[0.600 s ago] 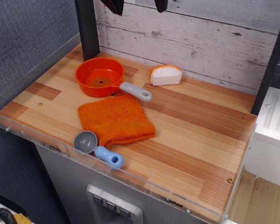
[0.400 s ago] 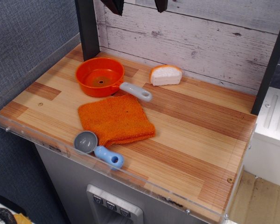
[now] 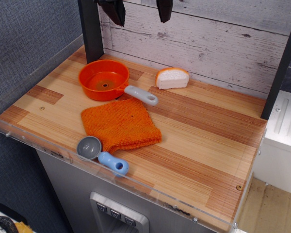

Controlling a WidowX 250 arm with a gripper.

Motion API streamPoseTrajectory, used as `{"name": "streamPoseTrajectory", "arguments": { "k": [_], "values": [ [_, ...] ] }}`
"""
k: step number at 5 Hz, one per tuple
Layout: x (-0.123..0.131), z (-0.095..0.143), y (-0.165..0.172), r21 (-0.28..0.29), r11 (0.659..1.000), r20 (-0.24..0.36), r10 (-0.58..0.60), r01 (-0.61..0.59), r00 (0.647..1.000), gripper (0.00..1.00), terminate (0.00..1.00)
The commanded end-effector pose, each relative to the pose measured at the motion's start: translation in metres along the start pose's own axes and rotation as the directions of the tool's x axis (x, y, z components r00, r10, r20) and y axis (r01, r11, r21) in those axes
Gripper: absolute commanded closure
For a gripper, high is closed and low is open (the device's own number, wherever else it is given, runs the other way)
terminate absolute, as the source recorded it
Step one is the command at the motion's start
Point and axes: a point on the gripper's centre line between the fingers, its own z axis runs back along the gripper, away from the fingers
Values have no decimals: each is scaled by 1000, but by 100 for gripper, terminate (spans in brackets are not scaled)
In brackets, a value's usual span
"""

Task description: Pick the left orange vessel and put it back on the right side of orange cloth

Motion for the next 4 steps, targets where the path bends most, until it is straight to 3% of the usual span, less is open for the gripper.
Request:
{"name": "streamPoseTrajectory", "arguments": {
  "k": [1,3,4],
  "values": [
    [20,-5,10,63,990,34,123,-125,992,0,0],
    [23,-39,28,225,943,50,240,-246,969,0,0],
    [25,-60,39,260,922,50,286,-289,957,0,0]
  ]
}}
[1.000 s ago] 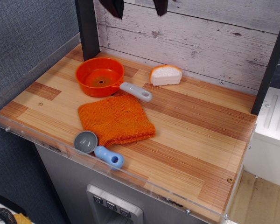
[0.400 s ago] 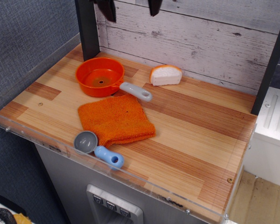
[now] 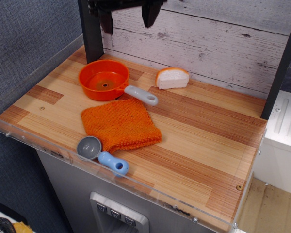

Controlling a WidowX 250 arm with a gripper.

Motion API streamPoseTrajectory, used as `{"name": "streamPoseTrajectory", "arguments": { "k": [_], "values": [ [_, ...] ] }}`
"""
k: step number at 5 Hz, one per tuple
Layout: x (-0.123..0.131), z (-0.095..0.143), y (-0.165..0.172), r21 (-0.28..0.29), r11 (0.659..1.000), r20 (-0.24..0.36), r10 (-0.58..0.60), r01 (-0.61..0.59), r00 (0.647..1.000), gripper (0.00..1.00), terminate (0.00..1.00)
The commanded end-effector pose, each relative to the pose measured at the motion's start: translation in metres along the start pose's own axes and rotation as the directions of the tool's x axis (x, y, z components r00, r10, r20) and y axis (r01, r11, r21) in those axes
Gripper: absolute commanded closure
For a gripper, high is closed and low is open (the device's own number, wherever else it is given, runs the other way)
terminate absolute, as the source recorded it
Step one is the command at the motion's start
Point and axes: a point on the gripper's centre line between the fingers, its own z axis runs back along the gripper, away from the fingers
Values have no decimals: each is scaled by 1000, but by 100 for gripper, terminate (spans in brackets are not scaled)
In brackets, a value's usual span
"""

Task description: Pick the left orange vessel and put it back on the right side of orange cloth

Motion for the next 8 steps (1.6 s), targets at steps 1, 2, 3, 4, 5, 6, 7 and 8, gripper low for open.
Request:
{"name": "streamPoseTrajectory", "arguments": {
  "k": [1,2,3,4,5,6,7,8],
  "values": [
    [18,-32,8,48,997,16,62,-63,998,0,0],
    [15,-51,7,66,996,-14,61,-60,998,0,0],
    [7,-69,7,80,995,-46,56,-52,997,0,0],
    [3,-80,8,106,994,-74,20,-12,997,0,0],
    [-3,-93,8,111,994,-107,8,4,994,0,0],
    [-7,-106,11,115,993,-139,4,13,990,0,0],
    [-10,-119,15,130,991,-169,4,18,986,0,0],
    [-12,-124,19,131,991,-175,1,22,984,0,0]
  ]
}}
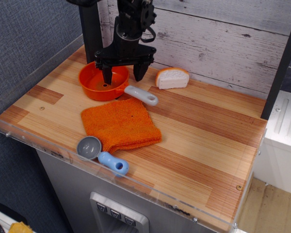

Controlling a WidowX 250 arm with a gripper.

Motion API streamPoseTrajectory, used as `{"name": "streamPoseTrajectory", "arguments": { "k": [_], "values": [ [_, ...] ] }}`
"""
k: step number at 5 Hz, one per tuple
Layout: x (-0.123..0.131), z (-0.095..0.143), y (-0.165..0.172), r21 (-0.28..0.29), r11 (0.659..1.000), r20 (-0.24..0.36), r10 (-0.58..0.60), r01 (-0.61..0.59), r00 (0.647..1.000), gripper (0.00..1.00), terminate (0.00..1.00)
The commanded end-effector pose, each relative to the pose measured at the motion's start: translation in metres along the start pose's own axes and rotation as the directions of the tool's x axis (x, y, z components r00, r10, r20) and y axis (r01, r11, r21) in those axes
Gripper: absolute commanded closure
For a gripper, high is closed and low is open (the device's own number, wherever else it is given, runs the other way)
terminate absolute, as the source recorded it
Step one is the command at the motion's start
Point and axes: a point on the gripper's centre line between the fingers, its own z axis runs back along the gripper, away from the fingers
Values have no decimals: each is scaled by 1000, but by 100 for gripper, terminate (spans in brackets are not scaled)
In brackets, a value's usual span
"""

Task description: Pick the left orange vessel and put it back on the right side of orange cloth

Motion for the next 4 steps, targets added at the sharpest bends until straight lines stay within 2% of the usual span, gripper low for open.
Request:
{"name": "streamPoseTrajectory", "arguments": {
  "k": [1,2,4],
  "values": [
    [8,9,7,-40,999,50,14,-12,999,100,0],
    [10,12,7,-31,999,58,-18,19,998,100,0],
    [11,16,6,-45,999,63,-10,12,998,100,0]
  ]
}}
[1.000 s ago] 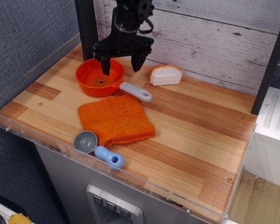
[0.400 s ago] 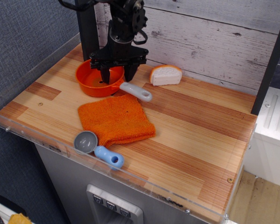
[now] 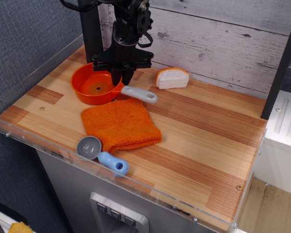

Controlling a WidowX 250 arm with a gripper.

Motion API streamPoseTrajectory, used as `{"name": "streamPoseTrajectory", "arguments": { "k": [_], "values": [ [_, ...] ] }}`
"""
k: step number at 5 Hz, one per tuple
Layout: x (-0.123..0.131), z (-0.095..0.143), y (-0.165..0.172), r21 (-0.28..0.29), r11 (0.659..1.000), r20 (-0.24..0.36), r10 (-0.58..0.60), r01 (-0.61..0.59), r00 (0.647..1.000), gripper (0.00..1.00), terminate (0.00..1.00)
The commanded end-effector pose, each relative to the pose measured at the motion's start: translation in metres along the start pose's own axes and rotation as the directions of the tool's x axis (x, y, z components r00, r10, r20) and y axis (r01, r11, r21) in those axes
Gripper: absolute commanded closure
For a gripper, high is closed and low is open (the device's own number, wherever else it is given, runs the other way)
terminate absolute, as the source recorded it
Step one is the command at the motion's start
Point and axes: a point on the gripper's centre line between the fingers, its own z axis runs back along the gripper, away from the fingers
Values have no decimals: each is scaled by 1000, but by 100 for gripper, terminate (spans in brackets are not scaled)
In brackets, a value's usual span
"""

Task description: Pick the left orange vessel and put it back on the right side of orange cloth

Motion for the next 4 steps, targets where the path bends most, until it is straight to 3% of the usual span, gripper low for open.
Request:
{"name": "streamPoseTrajectory", "arguments": {
  "k": [1,2,4],
  "values": [
    [13,22,4,-36,999,49,24,-23,998,100,0],
    [18,30,3,-54,998,52,24,-21,998,100,0],
    [33,89,-13,-170,985,118,59,-38,991,100,0]
  ]
}}
